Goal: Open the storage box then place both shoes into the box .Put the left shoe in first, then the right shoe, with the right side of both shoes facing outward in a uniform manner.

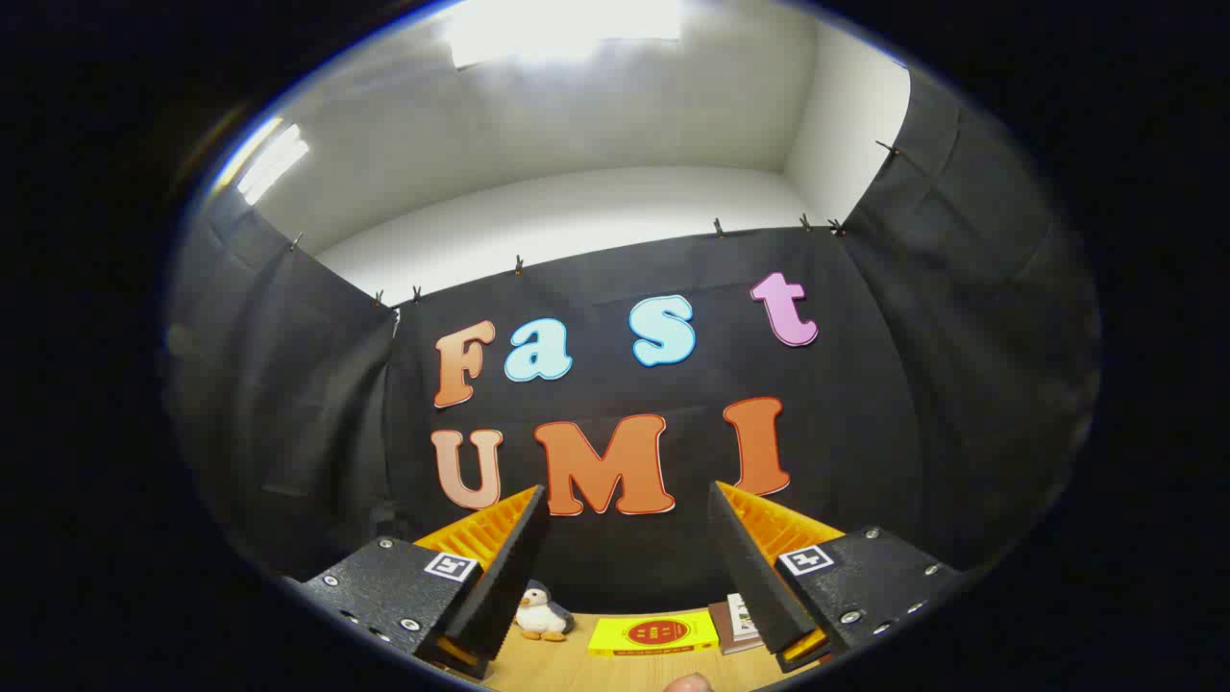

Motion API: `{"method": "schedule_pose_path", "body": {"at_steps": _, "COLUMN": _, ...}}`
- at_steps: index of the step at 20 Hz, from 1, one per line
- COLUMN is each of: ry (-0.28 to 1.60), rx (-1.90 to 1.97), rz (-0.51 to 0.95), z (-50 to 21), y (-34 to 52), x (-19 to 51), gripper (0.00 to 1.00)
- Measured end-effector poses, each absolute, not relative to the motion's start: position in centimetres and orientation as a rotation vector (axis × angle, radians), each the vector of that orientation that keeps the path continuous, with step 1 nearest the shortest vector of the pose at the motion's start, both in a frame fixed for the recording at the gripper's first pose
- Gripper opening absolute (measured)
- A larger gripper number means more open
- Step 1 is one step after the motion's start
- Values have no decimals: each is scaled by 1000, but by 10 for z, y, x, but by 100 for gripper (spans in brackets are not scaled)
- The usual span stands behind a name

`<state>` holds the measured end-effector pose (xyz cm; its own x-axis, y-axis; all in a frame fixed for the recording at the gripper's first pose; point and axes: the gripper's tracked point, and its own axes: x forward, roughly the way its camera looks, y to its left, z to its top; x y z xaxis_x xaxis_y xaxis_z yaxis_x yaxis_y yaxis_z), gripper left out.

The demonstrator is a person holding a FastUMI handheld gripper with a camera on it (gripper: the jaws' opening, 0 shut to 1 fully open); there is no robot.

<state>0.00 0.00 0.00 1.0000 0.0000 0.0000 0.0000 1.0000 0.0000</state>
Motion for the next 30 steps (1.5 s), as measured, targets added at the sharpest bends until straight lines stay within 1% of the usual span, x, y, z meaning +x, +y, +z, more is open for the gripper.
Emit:
{"method": "schedule_pose_path", "body": {"at_steps": 4, "ry": 27, "rx": -8, "rz": -23, "z": -4, "y": -8, "x": -8, "gripper": 98}}
{"method": "schedule_pose_path", "body": {"at_steps": 16, "ry": 69, "rx": -1, "rz": -25, "z": -13, "y": -17, "x": -18, "gripper": 98}}
{"method": "schedule_pose_path", "body": {"at_steps": 24, "ry": 140, "rx": 20, "rz": -31, "z": -34, "y": -18, "x": -19, "gripper": 98}}
{"method": "schedule_pose_path", "body": {"at_steps": 30, "ry": 267, "rx": 54, "rz": -13, "z": -75, "y": -5, "x": -20, "gripper": 98}}
